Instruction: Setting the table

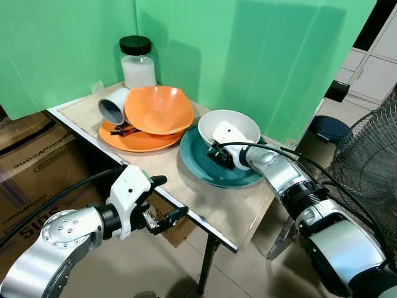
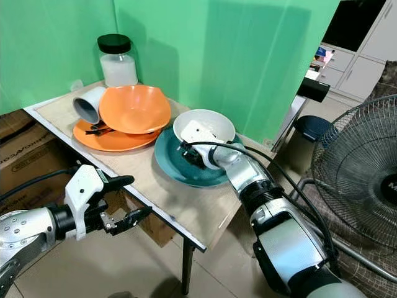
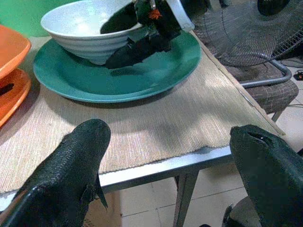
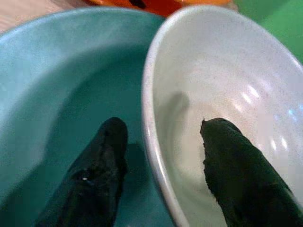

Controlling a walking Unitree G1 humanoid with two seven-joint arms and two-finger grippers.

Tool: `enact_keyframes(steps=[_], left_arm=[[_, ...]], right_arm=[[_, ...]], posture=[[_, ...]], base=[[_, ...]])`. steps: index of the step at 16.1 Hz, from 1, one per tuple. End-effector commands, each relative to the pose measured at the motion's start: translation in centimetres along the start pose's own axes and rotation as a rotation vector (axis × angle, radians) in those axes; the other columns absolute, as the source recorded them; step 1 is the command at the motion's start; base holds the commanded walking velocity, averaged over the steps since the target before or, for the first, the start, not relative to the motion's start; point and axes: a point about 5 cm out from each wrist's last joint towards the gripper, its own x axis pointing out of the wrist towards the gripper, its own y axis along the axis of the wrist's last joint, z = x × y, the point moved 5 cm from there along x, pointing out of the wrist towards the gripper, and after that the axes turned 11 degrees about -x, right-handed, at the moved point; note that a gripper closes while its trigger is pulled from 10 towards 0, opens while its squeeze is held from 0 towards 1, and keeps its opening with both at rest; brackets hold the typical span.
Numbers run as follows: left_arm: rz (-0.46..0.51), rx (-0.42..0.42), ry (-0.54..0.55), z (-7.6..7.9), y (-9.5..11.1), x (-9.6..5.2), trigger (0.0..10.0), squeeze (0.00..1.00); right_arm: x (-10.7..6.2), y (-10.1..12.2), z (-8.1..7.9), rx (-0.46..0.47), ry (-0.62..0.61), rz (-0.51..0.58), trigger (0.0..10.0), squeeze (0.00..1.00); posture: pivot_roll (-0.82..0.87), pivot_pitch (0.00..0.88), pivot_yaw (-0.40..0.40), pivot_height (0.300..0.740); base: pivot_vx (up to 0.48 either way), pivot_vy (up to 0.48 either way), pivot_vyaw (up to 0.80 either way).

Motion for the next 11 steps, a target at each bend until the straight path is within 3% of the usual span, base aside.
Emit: enact_keyframes(steps=[1,11], left_arm=[[0.011,0.025,-0.02,0.31,0.54,0.07,10.0,0.0],[0.012,0.017,-0.028,0.37,0.62,0.2,10.0,0.0]], right_arm=[[-0.11,-0.09,0.87,0.004,-0.028,-0.015,0.0,0.0],[0.21,-0.4,0.6,0.022,-0.026,-0.025,0.0,0.0]], posture=[[0.14,0.0,-0.058,0.74],[0.14,0.0,-0.06,0.74]], base=[[0.0,0.0,0.0],[0.0,0.0,0.0]])
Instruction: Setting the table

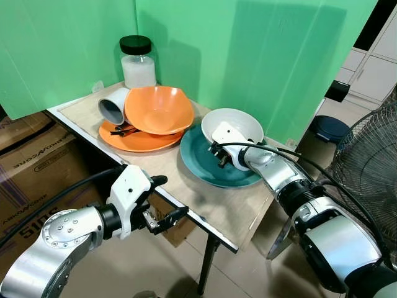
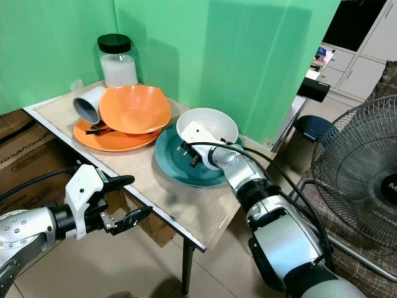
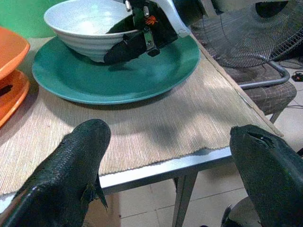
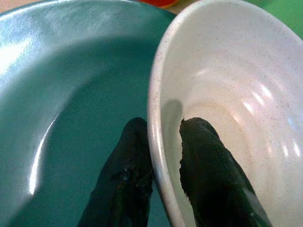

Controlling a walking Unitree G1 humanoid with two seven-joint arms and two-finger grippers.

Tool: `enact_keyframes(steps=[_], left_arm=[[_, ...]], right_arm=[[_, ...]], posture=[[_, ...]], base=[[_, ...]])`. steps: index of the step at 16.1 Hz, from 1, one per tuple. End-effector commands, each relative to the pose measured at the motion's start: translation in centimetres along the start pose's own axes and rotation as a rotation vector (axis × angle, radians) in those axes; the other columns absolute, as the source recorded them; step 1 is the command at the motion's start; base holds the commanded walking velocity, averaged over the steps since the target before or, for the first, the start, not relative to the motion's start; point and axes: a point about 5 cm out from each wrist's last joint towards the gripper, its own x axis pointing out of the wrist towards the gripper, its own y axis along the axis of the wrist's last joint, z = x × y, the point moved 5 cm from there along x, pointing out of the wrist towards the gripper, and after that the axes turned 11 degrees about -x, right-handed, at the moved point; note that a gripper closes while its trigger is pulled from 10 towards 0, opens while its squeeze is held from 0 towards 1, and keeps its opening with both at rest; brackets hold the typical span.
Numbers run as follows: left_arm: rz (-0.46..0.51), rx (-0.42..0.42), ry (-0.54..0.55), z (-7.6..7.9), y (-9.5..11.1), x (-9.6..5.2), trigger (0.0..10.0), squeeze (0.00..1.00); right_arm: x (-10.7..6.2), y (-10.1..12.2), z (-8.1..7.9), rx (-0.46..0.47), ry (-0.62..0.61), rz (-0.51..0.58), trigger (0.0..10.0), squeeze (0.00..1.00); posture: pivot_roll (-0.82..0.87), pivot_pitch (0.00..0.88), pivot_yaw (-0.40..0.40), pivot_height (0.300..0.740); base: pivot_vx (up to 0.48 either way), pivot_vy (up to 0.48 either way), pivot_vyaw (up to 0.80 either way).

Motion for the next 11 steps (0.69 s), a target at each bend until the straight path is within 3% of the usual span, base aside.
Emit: enact_keyframes(steps=[1,6,8,9,11], left_arm=[[0.007,0.018,-0.022,0.3,0.5,0.2,10.0,0.0],[0.014,0.022,-0.016,0.2,0.6,0.4,10.0,0.0],[0.046,0.024,-0.006,-0.2,1.2,0.8,10.0,0.0],[0.051,0.024,-0.003,-0.2,1.3,0.9,10.0,0.0],[0.057,0.026,0.003,-0.2,1.3,1.2,10.0,0.0]], right_arm=[[-0.2,-0.2,0.5,0.011,-0.008,-0.002,0.0,0.0],[-0.5,0.2,1.0,0.019,-0.015,0.034,0.0,0.0],[-2.9,2.1,3.0,0.093,-0.071,0.193,0.0,0.0],[-3.7,2.6,3.3,0.112,-0.078,0.234,0.0,0.0],[-6.8,3.6,3.7,0.138,-0.104,0.345,0.0,0.0]], posture=[[0.14,0.0,-0.061,0.74],[0.13,0.0,-0.061,0.74],[0.11,0.0,-0.048,0.74],[0.11,0.0,-0.043,0.74],[0.09,0.0,-0.028,0.74]], base=[[0.0,0.0,0.0],[0.0,0.0,0.0],[0.0,0.0,0.0],[0.0,0.0,0.0],[0.0,0.0,0.0]])
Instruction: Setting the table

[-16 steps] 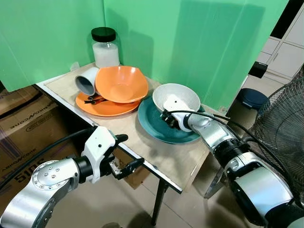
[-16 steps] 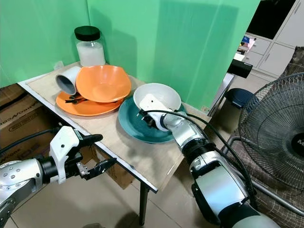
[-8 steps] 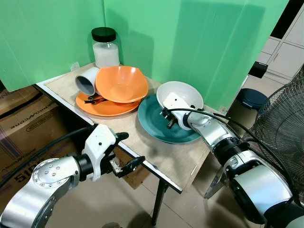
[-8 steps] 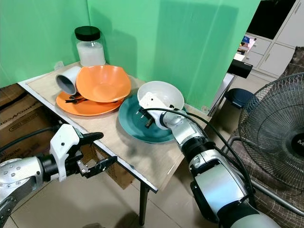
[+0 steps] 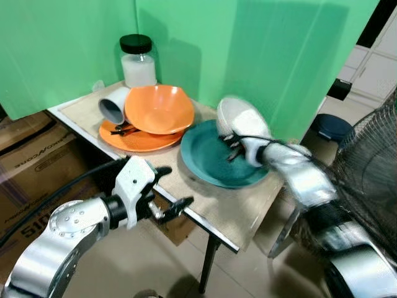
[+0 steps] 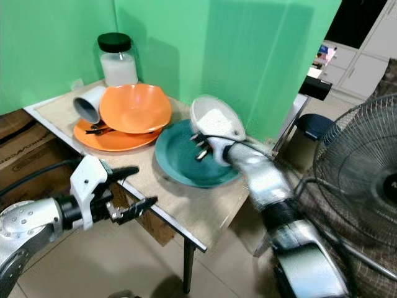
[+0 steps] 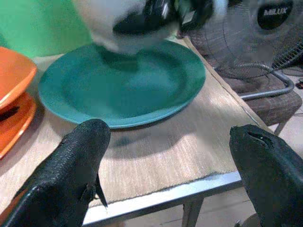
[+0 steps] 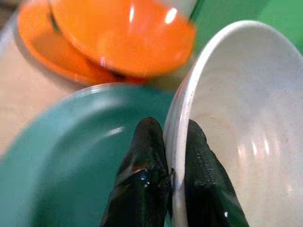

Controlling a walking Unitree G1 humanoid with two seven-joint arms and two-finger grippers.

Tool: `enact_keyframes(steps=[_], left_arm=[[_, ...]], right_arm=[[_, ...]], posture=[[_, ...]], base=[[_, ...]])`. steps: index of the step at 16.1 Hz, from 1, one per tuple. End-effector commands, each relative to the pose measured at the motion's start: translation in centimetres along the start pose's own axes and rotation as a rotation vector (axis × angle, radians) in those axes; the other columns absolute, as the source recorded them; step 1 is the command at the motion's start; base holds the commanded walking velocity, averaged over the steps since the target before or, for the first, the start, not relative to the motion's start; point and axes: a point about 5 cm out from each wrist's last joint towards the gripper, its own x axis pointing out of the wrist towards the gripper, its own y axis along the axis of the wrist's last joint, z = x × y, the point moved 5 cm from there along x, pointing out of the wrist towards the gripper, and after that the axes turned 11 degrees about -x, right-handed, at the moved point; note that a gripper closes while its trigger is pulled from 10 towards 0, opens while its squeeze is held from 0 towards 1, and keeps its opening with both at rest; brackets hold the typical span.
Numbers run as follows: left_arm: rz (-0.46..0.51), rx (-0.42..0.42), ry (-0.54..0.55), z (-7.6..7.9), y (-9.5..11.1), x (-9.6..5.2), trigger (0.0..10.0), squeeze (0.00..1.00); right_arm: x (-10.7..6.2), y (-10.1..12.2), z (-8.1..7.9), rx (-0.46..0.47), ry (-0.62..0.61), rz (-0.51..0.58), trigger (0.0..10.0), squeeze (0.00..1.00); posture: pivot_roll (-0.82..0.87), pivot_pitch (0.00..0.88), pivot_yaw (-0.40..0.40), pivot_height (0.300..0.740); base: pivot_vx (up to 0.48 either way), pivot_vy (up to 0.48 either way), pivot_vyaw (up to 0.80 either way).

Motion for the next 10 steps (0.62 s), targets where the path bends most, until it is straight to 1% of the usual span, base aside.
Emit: enact_keyframes(steps=[1,2,3,4,5,6,7,8,9,10], left_arm=[[0.005,0.007,0.004,0.2,0.0,0.3,10.0,0.0],[0.009,0.008,0.005,0.3,0.0,0.5,10.0,0.0],[0.046,0.005,0.033,0.2,0.6,0.7,10.0,0.0],[0.079,0.001,0.065,-0.1,1.0,0.8,10.0,0.0],[0.091,-0.001,0.078,-0.2,1.2,0.8,10.0,0.0],[0.127,0.012,0.132,-0.4,1.7,0.8,10.0,0.0],[0.143,0.013,0.205,-0.7,1.9,0.7,10.0,0.0],[0.177,-0.01,0.278,-1.1,2.3,0.7,10.0,0.0],[0.212,-0.005,0.337,-1.5,2.8,0.6,10.0,0.0],[0.229,-0.01,0.399,-2.1,2.8,0.7,10.0,0.0]], right_arm=[[-2.1,2.1,1.1,0.0,-0.046,0.085,0.0,0.0],[-2.8,2.2,1.1,0.004,-0.057,0.094,0.0,0.0],[-5.3,2.6,1.3,0.012,-0.112,0.128,0.0,0.0],[-7.2,2.9,1.6,0.023,-0.178,0.14,0.0,0.0],[-7.8,2.9,1.7,0.031,-0.208,0.14,0.0,0.0],[-9.9,2.8,2.5,0.074,-0.331,0.139,3.7,0.0],[-12.1,2.6,2.8,0.124,-0.447,0.149,10.0,0.0],[-13.7,1.4,2.7,0.205,-0.532,0.112,10.0,0.0],[-14.6,0.9,2.0,0.208,-0.556,0.095,10.0,0.0],[-15.0,0.2,1.3,0.197,-0.595,0.068,10.0,0.0]], posture=[[0.09,0.0,-0.023,0.74],[0.08,0.0,-0.021,0.74],[0.08,0.0,-0.029,0.74],[0.08,0.0,-0.029,0.74],[0.08,0.0,-0.029,0.74],[0.08,0.0,-0.053,0.74],[0.08,0.0,-0.064,0.74],[0.08,0.0,-0.075,0.74],[0.07,0.0,-0.072,0.74],[0.07,0.0,-0.068,0.74]], base=[[0.0,0.0,0.0],[0.0,0.0,0.0],[0.0,0.0,0.0],[0.0,0.0,0.0],[0.0,0.0,0.0],[0.0,0.0,0.0],[0.0,0.0,0.0],[0.0,0.0,0.0],[0.0,0.0,0.0],[0.0,0.0,0.0]])
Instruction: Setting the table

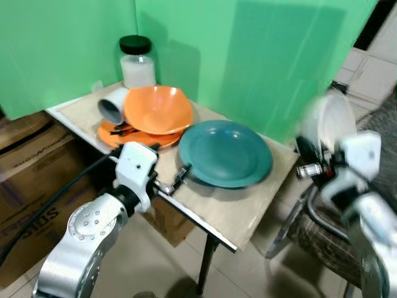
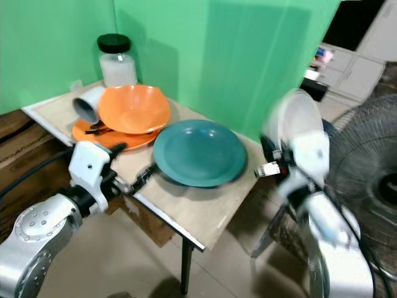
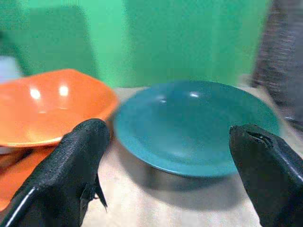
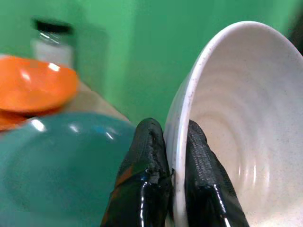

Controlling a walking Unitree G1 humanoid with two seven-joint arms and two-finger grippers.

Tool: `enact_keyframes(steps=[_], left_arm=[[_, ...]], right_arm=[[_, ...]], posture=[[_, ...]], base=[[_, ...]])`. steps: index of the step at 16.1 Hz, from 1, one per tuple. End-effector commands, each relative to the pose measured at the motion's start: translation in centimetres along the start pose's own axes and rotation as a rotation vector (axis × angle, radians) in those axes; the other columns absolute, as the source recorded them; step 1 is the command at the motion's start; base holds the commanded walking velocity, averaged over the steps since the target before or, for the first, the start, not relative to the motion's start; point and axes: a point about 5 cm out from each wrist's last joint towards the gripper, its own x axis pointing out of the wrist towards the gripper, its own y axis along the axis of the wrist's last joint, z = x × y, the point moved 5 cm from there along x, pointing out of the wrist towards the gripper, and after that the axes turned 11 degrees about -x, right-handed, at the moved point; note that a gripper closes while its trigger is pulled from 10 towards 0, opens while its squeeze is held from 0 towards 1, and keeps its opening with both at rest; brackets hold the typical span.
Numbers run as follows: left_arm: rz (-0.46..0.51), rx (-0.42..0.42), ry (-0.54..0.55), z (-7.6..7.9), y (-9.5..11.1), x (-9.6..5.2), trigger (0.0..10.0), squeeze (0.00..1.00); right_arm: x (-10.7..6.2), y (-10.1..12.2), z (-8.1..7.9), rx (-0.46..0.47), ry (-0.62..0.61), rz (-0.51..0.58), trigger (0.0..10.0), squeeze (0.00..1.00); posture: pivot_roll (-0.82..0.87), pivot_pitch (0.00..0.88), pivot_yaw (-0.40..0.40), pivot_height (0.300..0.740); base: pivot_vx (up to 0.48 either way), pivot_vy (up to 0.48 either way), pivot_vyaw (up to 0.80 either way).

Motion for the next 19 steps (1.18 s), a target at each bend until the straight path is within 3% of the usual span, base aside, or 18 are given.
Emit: enact_keyframes(steps=[1,5,8,13,19], left_arm=[[0.015,0.033,0.05,-0.2,0.0,0.5,10.0,0.0],[0.009,0.035,0.074,0.3,-0.6,0.9,10.0,0.0],[-0.006,0.03,0.005,1.7,-1.0,0.9,10.0,0.0],[-0.042,0.033,-0.017,1.4,-1.6,0.2,10.0,0.0],[-0.035,0.04,0.009,0.8,-1.4,0.2,10.0,0.0]], right_arm=[[-0.5,1.3,0.3,-0.021,-0.068,0.051,10.0,0.0],[-0.7,1.1,-0.8,-0.096,-0.092,0.025,10.0,0.0],[-0.9,-1.3,-1.3,-0.092,-0.129,-0.08,10.0,0.0],[-0.6,-3.3,-2.8,-0.126,-0.053,-0.178,10.0,0.0],[-0.5,-3.6,-3.7,-0.126,-0.017,-0.197,10.0,0.0]], posture=[[0.07,0.0,-0.067,0.74],[0.06,0.0,-0.073,0.74],[0.07,0.0,-0.084,0.74],[0.08,0.0,-0.09,0.74],[0.08,0.0,-0.09,0.74]], base=[[0.0,0.0,-0.44],[0.0,0.0,-0.8],[0.0,0.0,-0.8],[0.0,0.0,-0.8],[0.0,0.0,-0.8]])
